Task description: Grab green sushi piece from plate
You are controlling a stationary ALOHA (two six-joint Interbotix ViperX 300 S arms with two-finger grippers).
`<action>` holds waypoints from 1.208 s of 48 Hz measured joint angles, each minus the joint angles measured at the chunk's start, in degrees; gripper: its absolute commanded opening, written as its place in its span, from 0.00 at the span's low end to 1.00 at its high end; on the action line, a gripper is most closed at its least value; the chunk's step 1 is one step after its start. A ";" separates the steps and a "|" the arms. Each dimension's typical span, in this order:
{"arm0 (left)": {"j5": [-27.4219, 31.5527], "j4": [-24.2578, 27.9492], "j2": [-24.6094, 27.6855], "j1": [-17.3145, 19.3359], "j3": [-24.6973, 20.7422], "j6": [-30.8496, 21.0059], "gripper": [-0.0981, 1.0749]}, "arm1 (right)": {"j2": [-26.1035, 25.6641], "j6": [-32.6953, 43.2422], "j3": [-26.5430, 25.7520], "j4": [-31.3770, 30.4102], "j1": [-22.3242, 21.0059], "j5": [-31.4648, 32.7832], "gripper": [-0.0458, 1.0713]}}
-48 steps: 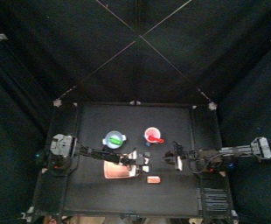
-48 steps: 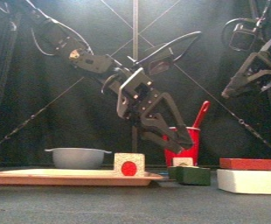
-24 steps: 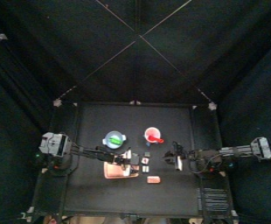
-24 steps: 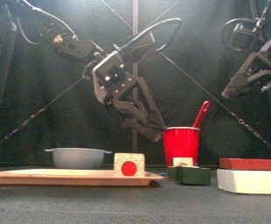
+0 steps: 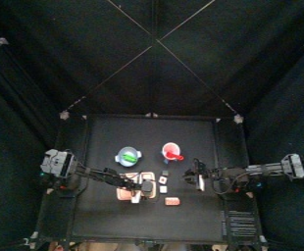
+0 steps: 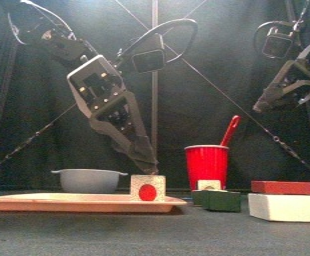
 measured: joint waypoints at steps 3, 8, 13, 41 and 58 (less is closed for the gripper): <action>1.05 -0.18 -0.09 -0.44 0.00 0.00 0.89 | 0.26 0.00 0.00 0.00 -0.18 0.00 0.66; 1.93 -0.26 0.00 -0.70 -0.09 0.00 0.89 | 0.53 0.00 0.00 0.00 -0.53 -0.18 0.66; 2.11 -0.26 0.44 -0.70 0.00 0.00 0.89 | 0.62 0.00 0.00 0.00 -0.62 -0.44 0.66; 2.46 -0.09 3.08 -0.35 -1.05 0.00 0.76 | 0.70 0.00 0.09 0.00 -0.70 -0.53 0.66; 2.55 0.09 3.08 -0.26 -2.64 0.00 0.65 | 0.79 0.00 0.18 -0.09 -0.70 -0.53 0.66</action>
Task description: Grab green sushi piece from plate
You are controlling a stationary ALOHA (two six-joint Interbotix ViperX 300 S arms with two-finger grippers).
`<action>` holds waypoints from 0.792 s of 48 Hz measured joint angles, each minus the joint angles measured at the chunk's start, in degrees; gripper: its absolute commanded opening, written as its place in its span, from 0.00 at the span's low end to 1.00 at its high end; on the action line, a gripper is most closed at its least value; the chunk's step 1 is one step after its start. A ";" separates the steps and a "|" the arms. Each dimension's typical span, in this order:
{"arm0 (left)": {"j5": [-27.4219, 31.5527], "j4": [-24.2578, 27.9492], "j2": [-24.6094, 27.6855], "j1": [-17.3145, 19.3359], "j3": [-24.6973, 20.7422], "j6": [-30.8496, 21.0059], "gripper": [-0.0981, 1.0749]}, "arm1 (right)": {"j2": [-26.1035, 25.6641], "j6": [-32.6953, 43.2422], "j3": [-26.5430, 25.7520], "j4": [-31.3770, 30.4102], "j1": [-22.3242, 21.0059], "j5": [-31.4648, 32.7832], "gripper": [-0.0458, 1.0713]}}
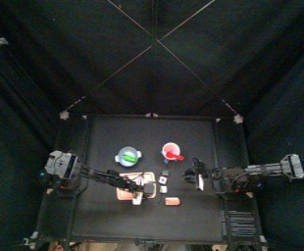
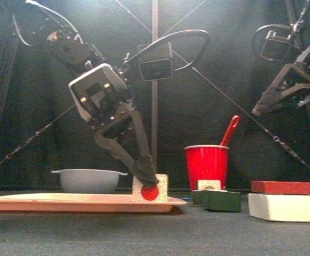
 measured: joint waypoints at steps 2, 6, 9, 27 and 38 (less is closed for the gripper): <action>0.09 0.09 0.00 0.00 0.00 0.00 0.64 | 0.00 0.00 0.00 0.09 0.00 0.09 0.66; 0.53 0.18 0.00 -0.09 0.00 0.00 0.62 | -0.09 0.00 -0.09 0.09 0.00 0.00 0.66; 1.23 0.18 0.00 -0.09 0.00 0.00 0.60 | 0.00 0.00 0.00 0.09 0.00 0.09 0.66; 2.55 0.18 -0.62 0.00 -0.44 0.00 0.54 | 0.00 0.00 0.00 0.09 0.00 0.00 0.66; 2.55 0.18 -0.88 -0.09 -0.53 0.00 0.53 | 0.00 0.00 0.00 0.09 0.00 0.00 0.66</action>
